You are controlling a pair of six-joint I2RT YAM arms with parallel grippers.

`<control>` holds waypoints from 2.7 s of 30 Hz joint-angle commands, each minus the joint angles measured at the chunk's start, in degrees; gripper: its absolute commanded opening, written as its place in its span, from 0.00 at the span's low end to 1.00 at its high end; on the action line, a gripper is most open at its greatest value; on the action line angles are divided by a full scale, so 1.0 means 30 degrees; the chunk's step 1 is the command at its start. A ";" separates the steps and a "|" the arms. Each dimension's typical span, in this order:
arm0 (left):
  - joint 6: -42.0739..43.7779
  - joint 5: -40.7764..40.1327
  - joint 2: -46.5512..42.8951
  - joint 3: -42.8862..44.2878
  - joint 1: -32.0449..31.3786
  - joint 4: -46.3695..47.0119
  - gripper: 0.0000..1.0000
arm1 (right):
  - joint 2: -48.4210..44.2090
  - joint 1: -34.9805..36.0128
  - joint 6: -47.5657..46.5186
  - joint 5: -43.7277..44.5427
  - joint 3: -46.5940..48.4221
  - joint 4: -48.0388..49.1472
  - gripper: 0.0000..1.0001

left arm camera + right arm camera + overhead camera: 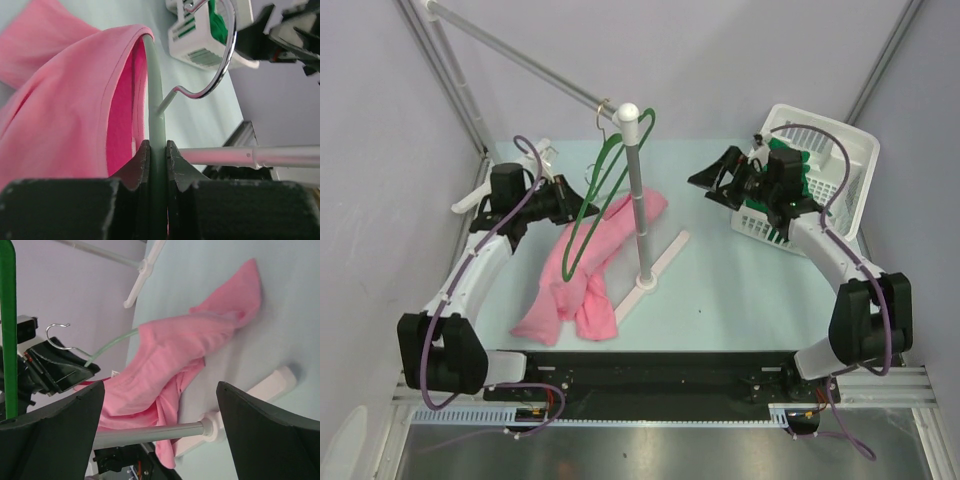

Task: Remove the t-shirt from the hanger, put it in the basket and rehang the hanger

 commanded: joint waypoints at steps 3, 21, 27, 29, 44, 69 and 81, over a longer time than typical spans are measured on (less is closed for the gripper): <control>-0.0262 0.2077 0.0448 0.1489 -0.1701 0.1932 0.00 | 0.1322 0.1850 0.3321 -0.1127 -0.0687 0.5179 0.92; -0.0762 0.0667 -0.0871 -0.0449 -0.3166 0.3402 0.00 | 0.2641 0.6423 1.1292 0.3942 -0.1537 0.8050 0.52; -0.0411 0.0580 -0.0842 -0.0420 -0.3401 0.3020 0.00 | 0.3901 0.7213 1.2257 0.4205 -0.0131 0.8051 0.52; -0.0119 0.0551 -0.0696 -0.0302 -0.3547 0.2786 0.00 | 0.4078 0.7448 1.2669 0.4381 0.0161 0.8227 0.52; 0.0321 0.0786 -0.0666 -0.0098 -0.3869 0.2290 0.00 | 0.4282 0.8444 1.3077 0.5465 0.0953 0.7671 0.48; -0.2191 -0.5163 -0.8689 -0.6596 -0.3928 0.1020 0.67 | 0.4957 0.4728 2.0109 0.5876 0.1305 1.0625 0.00; -0.1584 -0.7709 -0.8515 -0.5460 -0.3899 0.0060 0.71 | 0.4049 0.3875 2.1314 0.5320 0.0778 1.1452 0.00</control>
